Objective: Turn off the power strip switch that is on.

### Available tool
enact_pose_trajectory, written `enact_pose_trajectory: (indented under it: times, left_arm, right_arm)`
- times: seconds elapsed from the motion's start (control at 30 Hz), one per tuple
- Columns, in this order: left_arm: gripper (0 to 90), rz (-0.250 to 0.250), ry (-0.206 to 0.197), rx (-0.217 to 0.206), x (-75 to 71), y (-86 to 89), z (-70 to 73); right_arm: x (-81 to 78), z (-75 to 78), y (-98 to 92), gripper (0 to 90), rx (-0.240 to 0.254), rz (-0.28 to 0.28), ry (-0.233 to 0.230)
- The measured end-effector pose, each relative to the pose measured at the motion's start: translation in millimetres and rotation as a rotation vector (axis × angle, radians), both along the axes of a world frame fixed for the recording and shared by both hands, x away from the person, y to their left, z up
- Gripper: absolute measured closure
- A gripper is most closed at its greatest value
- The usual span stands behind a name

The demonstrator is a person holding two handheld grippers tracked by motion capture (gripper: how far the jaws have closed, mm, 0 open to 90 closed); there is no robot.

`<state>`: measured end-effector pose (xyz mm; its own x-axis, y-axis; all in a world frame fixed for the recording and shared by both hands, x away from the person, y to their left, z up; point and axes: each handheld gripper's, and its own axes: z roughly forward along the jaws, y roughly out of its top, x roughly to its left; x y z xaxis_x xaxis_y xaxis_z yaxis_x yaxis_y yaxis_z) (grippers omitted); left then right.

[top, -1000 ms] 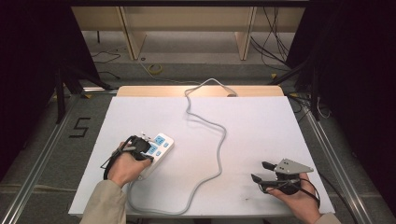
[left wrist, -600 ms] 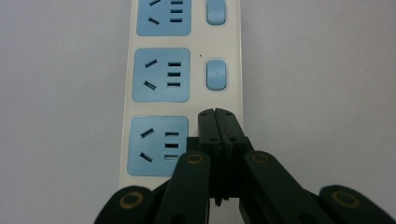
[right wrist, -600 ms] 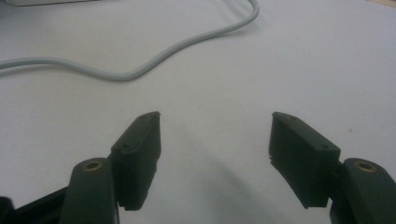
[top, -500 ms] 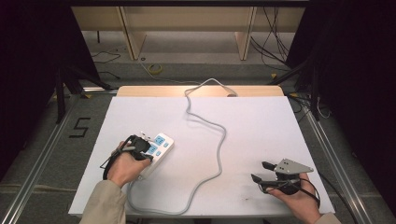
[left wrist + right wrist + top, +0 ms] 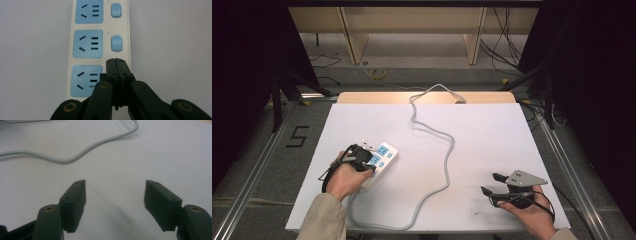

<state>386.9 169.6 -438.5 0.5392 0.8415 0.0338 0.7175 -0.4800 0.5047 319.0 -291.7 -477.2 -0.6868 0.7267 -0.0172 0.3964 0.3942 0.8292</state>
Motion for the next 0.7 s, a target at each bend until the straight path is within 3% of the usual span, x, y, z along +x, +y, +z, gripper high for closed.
enact_pose_trajectory:
  times: [0.3, 0.7]
  left_arm:
    - [89.7, -0.012, -0.037, -0.020, -1.7, 2.1, 4.2]
    - [89.3, -0.021, -0.127, -0.053, -5.2, 7.9, 10.2]
  right_arm:
    - [-0.1, 0.1, -0.2, 35.0, 0.000, 0.000, -0.001]
    - [-0.2, 0.0, 0.1, 35.0, -0.001, 0.000, 0.000]
